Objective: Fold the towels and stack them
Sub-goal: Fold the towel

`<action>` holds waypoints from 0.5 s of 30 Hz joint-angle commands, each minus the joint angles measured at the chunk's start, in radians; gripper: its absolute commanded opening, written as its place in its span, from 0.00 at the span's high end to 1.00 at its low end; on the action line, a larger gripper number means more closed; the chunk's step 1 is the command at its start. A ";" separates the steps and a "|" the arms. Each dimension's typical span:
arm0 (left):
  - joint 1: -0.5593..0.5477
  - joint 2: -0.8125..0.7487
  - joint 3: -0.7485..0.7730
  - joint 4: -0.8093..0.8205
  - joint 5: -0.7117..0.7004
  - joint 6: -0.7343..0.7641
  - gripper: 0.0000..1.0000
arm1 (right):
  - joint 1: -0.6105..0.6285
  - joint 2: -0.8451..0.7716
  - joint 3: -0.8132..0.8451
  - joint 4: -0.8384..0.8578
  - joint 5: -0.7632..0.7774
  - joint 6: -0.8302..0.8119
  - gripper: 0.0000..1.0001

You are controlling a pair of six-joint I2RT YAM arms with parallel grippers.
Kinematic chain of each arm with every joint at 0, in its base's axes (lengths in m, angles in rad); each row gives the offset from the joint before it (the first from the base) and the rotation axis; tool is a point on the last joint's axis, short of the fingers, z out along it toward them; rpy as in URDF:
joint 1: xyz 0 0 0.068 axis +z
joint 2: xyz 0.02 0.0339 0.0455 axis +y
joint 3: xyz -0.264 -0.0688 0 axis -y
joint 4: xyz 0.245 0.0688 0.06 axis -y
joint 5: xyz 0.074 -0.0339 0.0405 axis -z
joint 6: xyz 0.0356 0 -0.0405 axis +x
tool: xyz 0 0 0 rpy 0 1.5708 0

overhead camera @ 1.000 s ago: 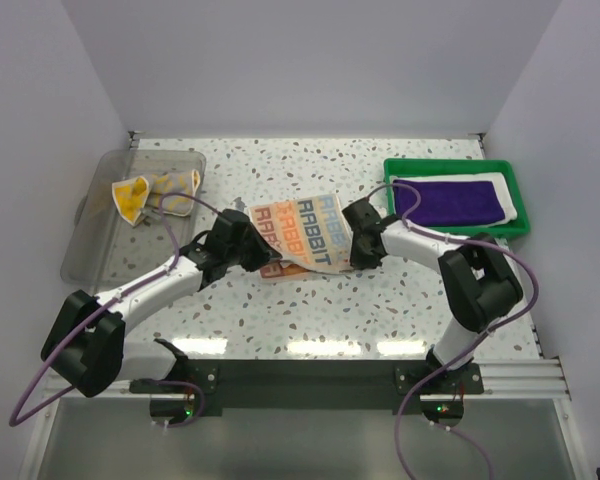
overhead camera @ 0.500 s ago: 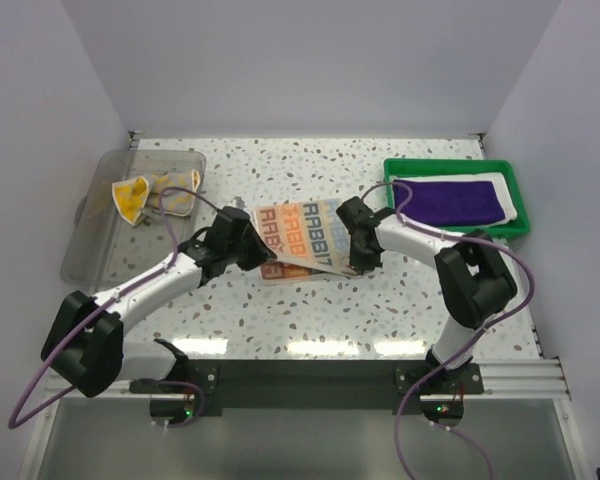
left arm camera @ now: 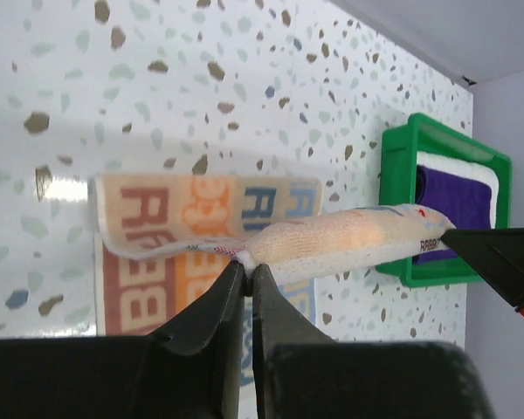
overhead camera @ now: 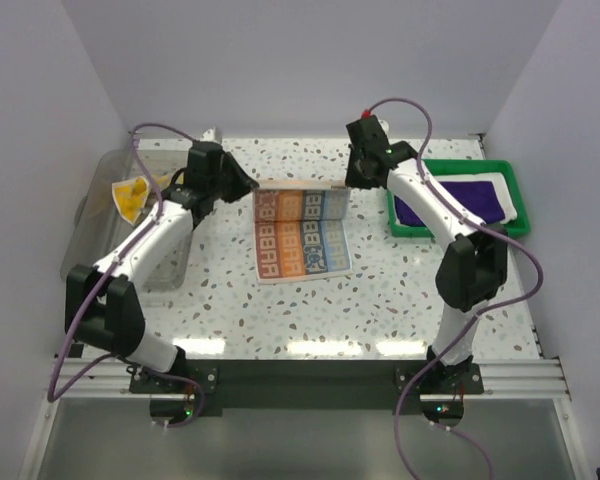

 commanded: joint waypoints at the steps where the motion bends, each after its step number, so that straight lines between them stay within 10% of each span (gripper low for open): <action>1: 0.048 0.091 0.157 0.053 0.000 0.134 1.00 | -0.052 0.084 0.131 0.083 0.015 -0.063 1.00; 15: 0.141 0.377 0.455 0.126 0.144 0.220 1.00 | -0.103 0.271 0.372 0.336 -0.091 -0.130 1.00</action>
